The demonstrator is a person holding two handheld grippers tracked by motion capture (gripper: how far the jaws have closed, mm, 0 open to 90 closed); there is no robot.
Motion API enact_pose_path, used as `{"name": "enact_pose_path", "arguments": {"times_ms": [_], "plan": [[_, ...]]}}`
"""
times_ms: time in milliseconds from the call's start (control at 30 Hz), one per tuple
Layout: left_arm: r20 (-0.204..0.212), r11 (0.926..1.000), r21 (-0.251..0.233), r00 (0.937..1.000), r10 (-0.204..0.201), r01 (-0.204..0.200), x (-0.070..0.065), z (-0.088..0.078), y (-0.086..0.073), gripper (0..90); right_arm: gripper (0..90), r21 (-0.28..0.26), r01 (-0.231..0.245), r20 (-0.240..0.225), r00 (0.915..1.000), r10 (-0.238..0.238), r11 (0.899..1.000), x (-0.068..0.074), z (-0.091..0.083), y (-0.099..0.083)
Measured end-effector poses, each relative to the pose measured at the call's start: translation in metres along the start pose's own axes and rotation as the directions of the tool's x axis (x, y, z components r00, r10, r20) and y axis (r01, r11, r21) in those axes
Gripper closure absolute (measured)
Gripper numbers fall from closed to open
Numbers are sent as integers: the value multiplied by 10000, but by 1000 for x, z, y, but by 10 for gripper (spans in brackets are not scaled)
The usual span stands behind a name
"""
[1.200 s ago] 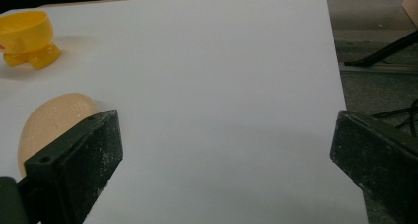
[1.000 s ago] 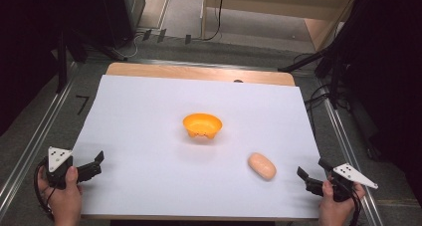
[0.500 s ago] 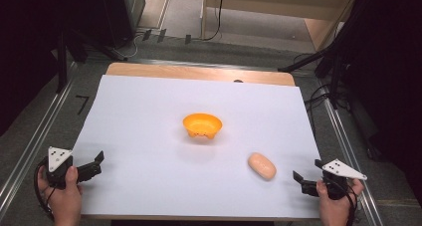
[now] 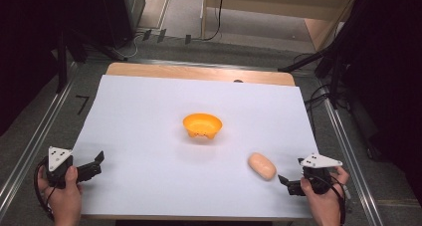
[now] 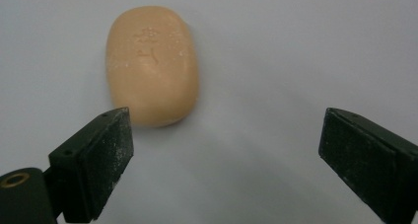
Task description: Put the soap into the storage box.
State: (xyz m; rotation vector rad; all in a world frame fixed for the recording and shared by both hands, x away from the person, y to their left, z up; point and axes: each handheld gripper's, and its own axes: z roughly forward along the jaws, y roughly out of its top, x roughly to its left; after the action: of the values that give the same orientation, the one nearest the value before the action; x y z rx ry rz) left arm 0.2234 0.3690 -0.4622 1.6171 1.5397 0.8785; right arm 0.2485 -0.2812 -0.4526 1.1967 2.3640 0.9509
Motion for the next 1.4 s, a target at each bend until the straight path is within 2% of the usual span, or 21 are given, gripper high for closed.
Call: {"name": "enact_pose_path", "arguments": {"times_ms": [267, 467, 633, 700, 833, 1100, 1167, 1267, 1400], "plan": [[-4, 10000, -13, 10000, -23, 23, 0, 0, 0, 0, 67, 774, 672, -554, 9965, -630, 9947, 15, 10, 17], [44, 10000, 34, 10000, -16, 16, 0, 0, 0, 0, 100, 1231, 790, -643, 9954, -715, 9892, 24, 20, 28], [24, 10000, 38, 10000, -29, 29, 0, 0, 0, 0, 128, 1557, 717, -708, 9956, -613, 9852, 28, 29, 37], [24, 10000, 53, 10000, -41, 41, 1, 0, 0, 0, 135, 1860, 648, -782, 9956, -510, 9804, 32, 35, 43], [36, 10000, 52, 10000, -47, 47, 1, 0, 0, 0, 155, 2125, 577, -725, 9964, -432, 9754, 36, 41, 48], [34, 9999, 70, 10000, -94, 94, 1, 0, 0, 0, 287, 2440, 528, -311, 9984, -466, 9683, 39, 50, 54], [23, 9999, 50, 9999, -108, 108, 1, 0, 0, 0, 314, 2517, 479, -382, 9985, -395, 9666, 39, 51, 54], [14, 9999, 50, 10000, -96, 96, 1, 0, 0, 0, 315, 2672, 671, -389, 9975, -588, 9613, 40, 54, 56], [3, 9999, 36, 9999, -109, 109, 1, 0, 0, 0, 324, 3006, 947, -393, 9954, -869, 9490, 41, 58, 57]]}}
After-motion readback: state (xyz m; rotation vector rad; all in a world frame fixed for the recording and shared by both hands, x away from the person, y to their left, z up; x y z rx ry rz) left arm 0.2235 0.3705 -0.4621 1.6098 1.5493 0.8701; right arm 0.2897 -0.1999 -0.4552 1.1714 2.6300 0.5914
